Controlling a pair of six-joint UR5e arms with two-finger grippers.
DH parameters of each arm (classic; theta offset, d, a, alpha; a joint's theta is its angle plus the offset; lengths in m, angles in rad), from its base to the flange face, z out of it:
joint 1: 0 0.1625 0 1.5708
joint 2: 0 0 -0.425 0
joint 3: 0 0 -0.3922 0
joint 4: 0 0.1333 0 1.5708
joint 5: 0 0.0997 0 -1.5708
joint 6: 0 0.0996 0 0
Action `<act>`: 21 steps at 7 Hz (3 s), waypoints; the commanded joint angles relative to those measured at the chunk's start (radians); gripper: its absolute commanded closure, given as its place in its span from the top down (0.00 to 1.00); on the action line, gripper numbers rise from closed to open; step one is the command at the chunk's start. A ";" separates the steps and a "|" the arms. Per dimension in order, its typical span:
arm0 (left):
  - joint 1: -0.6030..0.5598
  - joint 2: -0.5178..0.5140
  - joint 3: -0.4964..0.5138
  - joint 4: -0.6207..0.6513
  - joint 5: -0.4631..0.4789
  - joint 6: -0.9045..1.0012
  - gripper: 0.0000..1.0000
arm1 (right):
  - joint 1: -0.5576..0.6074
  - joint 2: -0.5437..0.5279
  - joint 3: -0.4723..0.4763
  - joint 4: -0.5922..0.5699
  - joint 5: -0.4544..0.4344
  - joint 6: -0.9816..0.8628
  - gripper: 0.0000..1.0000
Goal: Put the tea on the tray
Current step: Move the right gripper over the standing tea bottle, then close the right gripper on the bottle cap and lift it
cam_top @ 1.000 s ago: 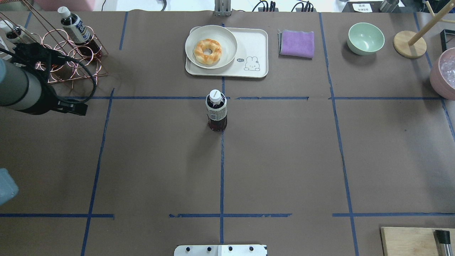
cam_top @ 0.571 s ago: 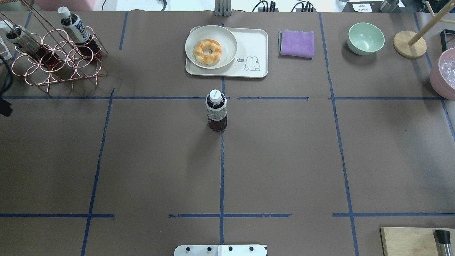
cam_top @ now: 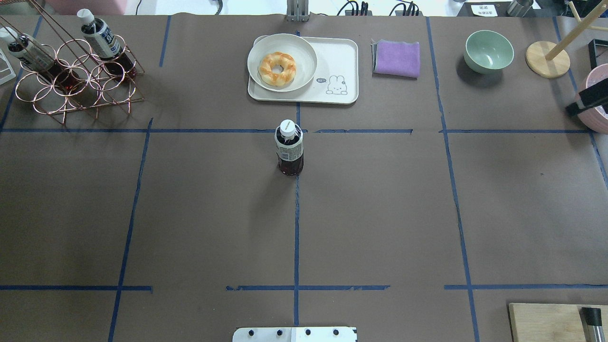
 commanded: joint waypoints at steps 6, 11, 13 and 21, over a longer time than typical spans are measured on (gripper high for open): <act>-0.104 0.042 0.092 0.001 -0.088 0.237 1.00 | -0.494 0.391 0.048 -0.010 -0.343 0.805 1.00; -0.102 0.039 0.104 -0.002 -0.094 0.228 1.00 | -0.635 0.710 -0.136 -0.134 -0.533 0.955 1.00; -0.102 0.039 0.106 -0.002 -0.094 0.228 1.00 | -0.663 0.811 -0.249 -0.142 -0.580 0.953 1.00; -0.102 0.034 0.126 -0.011 -0.094 0.228 1.00 | -0.686 0.912 -0.469 -0.145 -0.593 0.740 0.90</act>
